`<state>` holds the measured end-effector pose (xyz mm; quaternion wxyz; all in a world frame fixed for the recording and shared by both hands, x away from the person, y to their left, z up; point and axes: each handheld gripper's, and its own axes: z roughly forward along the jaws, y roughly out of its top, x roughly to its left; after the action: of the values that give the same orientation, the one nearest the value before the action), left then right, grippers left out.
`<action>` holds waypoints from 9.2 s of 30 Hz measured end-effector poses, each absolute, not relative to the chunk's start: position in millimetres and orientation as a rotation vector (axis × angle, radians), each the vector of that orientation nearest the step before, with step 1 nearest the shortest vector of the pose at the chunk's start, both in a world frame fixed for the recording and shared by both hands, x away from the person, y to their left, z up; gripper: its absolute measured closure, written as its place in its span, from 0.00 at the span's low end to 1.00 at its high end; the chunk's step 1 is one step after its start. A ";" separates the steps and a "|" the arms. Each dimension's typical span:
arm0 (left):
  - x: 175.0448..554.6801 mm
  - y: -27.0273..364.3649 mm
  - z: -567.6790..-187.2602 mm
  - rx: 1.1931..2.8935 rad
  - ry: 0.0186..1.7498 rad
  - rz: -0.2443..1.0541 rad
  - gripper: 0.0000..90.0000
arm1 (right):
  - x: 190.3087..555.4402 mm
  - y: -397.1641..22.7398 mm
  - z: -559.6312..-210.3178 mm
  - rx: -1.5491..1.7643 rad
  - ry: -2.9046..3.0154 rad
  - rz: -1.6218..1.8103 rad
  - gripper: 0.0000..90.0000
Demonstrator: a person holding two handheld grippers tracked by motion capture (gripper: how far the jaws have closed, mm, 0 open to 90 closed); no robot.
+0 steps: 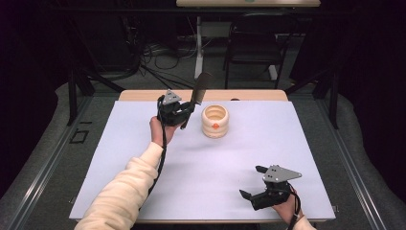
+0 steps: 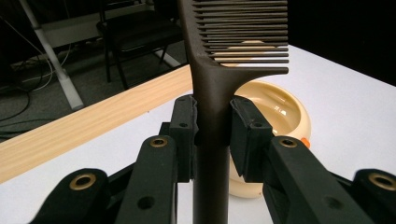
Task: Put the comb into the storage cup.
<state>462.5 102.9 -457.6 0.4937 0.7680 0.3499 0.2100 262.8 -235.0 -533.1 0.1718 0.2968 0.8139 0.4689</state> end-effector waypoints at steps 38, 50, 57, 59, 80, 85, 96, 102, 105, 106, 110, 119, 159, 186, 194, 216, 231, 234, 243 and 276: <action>474.5 82.2 -452.1 1.820 0.831 0.528 0.80 | 262.2 -235.9 -532.5 0.843 2.304 1.348 0.00; 476.9 74.7 -449.4 1.807 0.811 0.534 0.80 | 261.9 -235.8 -532.4 0.842 2.305 1.355 0.00; 478.4 70.2 -446.7 1.795 0.806 0.542 0.80 | 261.9 -235.9 -532.4 0.844 2.306 1.353 0.00; 478.8 69.2 -446.6 1.796 0.808 0.543 0.80 | 261.9 -235.9 -532.4 0.843 2.305 1.354 0.00; 485.2 55.1 -437.9 1.798 0.793 0.533 0.80 | 261.7 -236.1 -532.4 0.844 2.304 1.356 0.00; 485.5 49.9 -434.9 1.791 0.783 0.537 0.80 | 261.7 -236.1 -532.5 0.843 2.304 1.359 0.00; 487.4 41.7 -431.7 1.772 0.773 0.542 0.80 | 261.5 -236.1 -532.4 0.845 2.302 1.362 0.00; 489.3 36.9 -430.1 1.761 0.770 0.537 0.80 | 261.4 -236.3 -532.2 0.840 2.305 1.359 0.00; 489.8 33.9 -429.6 1.759 0.764 0.534 0.80 | 261.4 -236.4 -532.1 0.840 2.304 1.359 0.00; 489.9 32.8 -429.7 1.759 0.763 0.535 0.80 | 261.3 -236.4 -532.0 0.840 2.304 1.360 0.00; 491.2 29.2 -430.5 1.757 0.758 0.528 0.80 | 260.9 -236.5 -531.9 0.837 2.303 1.362 0.00; 494.6 25.3 -434.4 1.748 0.765 0.521 0.80 | 260.6 -236.3 -531.9 0.837 2.307 1.365 0.00; 501.8 21.5 -468.5 1.726 0.807 0.449 0.80 | 260.2 -236.6 -531.9 0.836 2.307 1.365 0.00; 499.6 22.4 -482.4 1.760 0.804 0.409 0.80 | 260.1 -236.6 -531.9 0.837 2.307 1.366 0.00; 499.8 23.7 -483.6 1.772 0.800 0.401 0.80 | 260.1 -236.5 -531.9 0.837 2.308 1.366 0.00; 501.5 20.0 -485.7 1.826 0.793 0.423 0.80 | 260.2 -236.6 -531.9 0.838 2.310 1.367 0.00; 502.8 17.0 -487.6 1.866 0.789 0.427 0.80 | 260.4 -236.8 -532.0 0.835 2.309 1.364 0.00; 503.4 16.7 -488.5 1.878 0.792 0.429 0.80 | 260.5 -236.8 -532.1 0.835 2.310 1.363 0.00; 504.6 15.2 -491.7 1.898 0.800 0.417 0.80 | 260.6 -236.7 -532.2 0.837 2.312 1.361 0.00; 498.2 27.7 -478.3 1.940 0.797 0.353 0.43 | 259.2 -235.7 -531.2 0.831 2.305 1.358 0.00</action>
<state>498.2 27.7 -478.3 0.4860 0.7972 0.3275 0.1449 259.2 -235.7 -531.2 0.1694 0.2924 0.8110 0.4776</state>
